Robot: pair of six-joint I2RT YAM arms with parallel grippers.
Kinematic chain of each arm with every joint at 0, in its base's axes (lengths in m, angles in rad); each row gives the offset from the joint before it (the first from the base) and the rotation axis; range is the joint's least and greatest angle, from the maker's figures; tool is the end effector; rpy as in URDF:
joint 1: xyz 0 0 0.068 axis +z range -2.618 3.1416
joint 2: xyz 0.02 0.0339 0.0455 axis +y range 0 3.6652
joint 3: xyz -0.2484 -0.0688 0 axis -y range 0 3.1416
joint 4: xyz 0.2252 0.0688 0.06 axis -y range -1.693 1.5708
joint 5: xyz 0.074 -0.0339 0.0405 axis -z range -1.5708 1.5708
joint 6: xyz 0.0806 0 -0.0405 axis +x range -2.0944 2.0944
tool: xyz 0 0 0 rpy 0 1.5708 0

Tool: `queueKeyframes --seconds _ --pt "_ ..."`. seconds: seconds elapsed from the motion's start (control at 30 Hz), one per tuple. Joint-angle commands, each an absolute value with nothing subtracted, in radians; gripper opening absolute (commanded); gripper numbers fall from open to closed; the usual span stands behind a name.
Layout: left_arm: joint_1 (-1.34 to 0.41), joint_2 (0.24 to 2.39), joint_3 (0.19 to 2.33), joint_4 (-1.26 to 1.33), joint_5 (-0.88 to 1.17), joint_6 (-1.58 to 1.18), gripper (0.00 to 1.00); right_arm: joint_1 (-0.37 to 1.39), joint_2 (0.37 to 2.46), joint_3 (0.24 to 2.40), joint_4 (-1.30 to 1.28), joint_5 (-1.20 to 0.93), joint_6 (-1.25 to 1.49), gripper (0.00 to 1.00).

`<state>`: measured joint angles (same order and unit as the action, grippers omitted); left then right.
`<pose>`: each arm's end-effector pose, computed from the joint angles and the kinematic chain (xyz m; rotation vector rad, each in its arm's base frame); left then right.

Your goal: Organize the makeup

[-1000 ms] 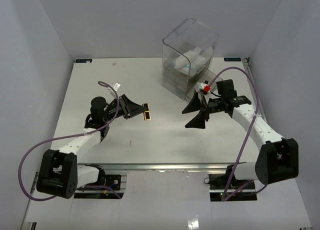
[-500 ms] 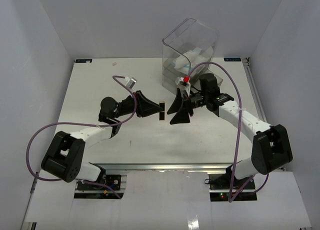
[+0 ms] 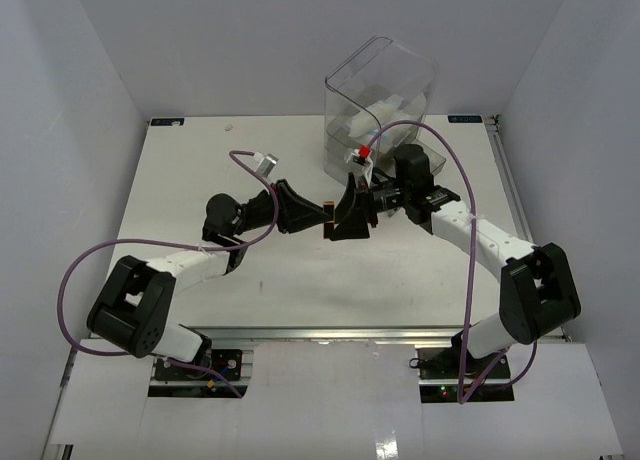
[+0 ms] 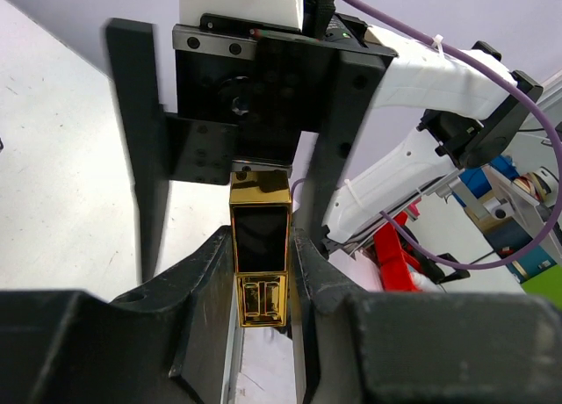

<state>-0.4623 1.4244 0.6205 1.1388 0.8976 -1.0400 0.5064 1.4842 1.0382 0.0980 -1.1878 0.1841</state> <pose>0.2409 -0.1905 0.2796 0.4894 1.5458 -1.7613 0.2483 0.2232 0.2825 -1.1349 1.6474 1.5778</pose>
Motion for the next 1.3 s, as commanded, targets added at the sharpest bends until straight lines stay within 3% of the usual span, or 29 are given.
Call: queueKeyframes --seconds 0.0,0.17,0.4,0.57,0.63,0.77,1.0,1.13,1.27 --pt "-0.471 1.430 0.653 1.172 0.870 -1.026 0.00 0.512 1.493 1.073 0.159 -1.183 0.219 0.68" --pt "-0.479 1.448 0.657 1.173 0.862 -1.024 0.00 0.511 1.489 1.065 0.177 -1.184 0.238 0.62" --pt "-0.489 1.457 0.670 1.155 0.862 -1.023 0.04 0.511 1.488 1.049 0.193 -1.189 0.247 0.30" --pt "-0.489 1.445 0.669 1.135 0.864 -1.023 0.45 0.503 1.479 1.031 0.196 -1.193 0.241 0.21" --pt "-0.489 1.421 0.661 1.121 0.853 -1.013 0.72 0.489 1.468 1.017 0.192 -1.193 0.232 0.17" --pt "-0.489 1.340 0.645 1.028 0.790 -0.943 0.97 0.454 1.443 0.995 0.165 -1.192 0.198 0.14" --pt "-0.464 1.187 0.703 0.635 0.650 -0.723 0.98 0.352 1.378 0.971 -0.119 -1.097 -0.056 0.11" --pt "-0.459 1.062 0.742 0.308 0.475 -0.531 0.98 0.230 1.330 0.954 -0.231 -0.950 -0.149 0.08" --pt "-0.457 0.942 0.717 0.150 0.400 -0.389 0.98 0.040 1.329 0.943 -0.260 -0.816 -0.151 0.08"
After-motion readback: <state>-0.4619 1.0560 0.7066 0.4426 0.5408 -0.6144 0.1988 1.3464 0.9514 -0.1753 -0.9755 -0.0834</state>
